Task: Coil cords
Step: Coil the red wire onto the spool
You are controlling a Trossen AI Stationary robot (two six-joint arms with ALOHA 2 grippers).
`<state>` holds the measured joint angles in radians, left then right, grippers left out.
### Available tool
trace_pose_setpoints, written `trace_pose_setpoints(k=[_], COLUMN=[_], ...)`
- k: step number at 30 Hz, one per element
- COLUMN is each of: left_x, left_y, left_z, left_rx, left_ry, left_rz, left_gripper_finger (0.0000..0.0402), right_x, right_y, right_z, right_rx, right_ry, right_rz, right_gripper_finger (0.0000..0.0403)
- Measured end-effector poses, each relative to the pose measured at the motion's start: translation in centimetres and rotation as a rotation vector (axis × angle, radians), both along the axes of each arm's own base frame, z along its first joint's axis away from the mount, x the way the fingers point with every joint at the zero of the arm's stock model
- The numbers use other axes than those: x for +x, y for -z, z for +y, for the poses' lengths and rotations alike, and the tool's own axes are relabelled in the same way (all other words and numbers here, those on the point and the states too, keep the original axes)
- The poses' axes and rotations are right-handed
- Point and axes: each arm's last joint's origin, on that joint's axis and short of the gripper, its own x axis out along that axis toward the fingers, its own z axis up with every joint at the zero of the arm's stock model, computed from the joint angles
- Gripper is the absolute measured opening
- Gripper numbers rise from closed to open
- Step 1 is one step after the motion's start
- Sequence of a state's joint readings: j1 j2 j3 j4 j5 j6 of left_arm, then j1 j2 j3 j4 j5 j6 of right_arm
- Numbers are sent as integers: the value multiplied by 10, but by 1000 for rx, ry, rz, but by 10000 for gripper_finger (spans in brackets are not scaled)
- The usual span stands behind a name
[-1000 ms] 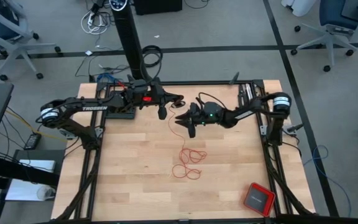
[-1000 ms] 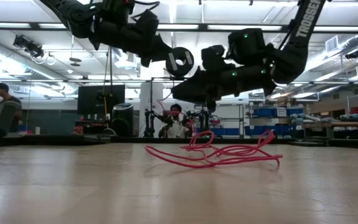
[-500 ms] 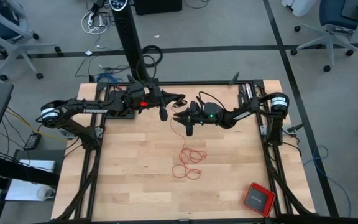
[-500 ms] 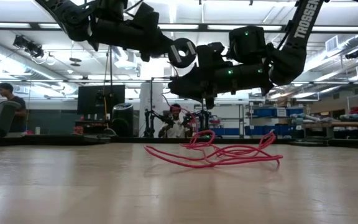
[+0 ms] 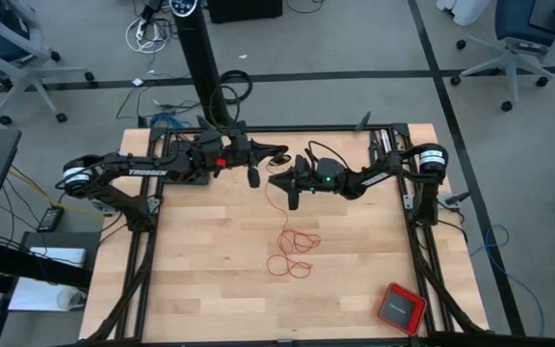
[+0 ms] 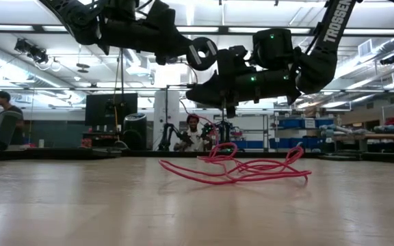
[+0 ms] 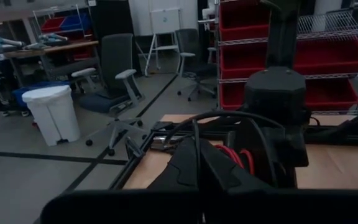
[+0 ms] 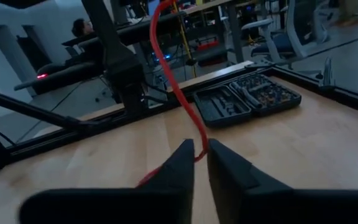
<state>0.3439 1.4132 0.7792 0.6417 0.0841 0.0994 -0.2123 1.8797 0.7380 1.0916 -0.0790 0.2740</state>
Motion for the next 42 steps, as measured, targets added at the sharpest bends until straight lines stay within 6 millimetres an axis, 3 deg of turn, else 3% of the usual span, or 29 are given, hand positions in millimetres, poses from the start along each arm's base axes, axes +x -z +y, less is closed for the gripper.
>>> trace_pose_setpoints(k=[3, 10, 18, 26, 33, 38, 42], left_x=[0, -1, -8, -27, -31, -29, -25], left_y=[0, 3, 4, 1, 3, -1, 1], left_z=[0, 1, 2, -3, -4, -4, -2], left_rx=[1, -11, -14, 80, 107, 109, 90], left_ry=[1, 0, -11, -46, -48, -62, -106], left_rz=[-3, 33, 112, 293, 354, 313, 293], left_gripper_finger=[0, 0, 0, 0, 0, 0, 0], right_x=[0, -1, -17, -40, -50, -47, -33], right_y=[0, 5, -5, -44, -88, -102, -108], right_z=[0, -2, -23, -27, -12, -1, 6], right_rx=[-21, -18, -46, -207, -347, -344, -351], right_ry=[-1, 3, 100, 265, 251, 186, 157], right_rz=[2, 66, 228, 336, 173, 79, 43], right_gripper_finger=[9, 3, 1, 1, 0, 0, 0])
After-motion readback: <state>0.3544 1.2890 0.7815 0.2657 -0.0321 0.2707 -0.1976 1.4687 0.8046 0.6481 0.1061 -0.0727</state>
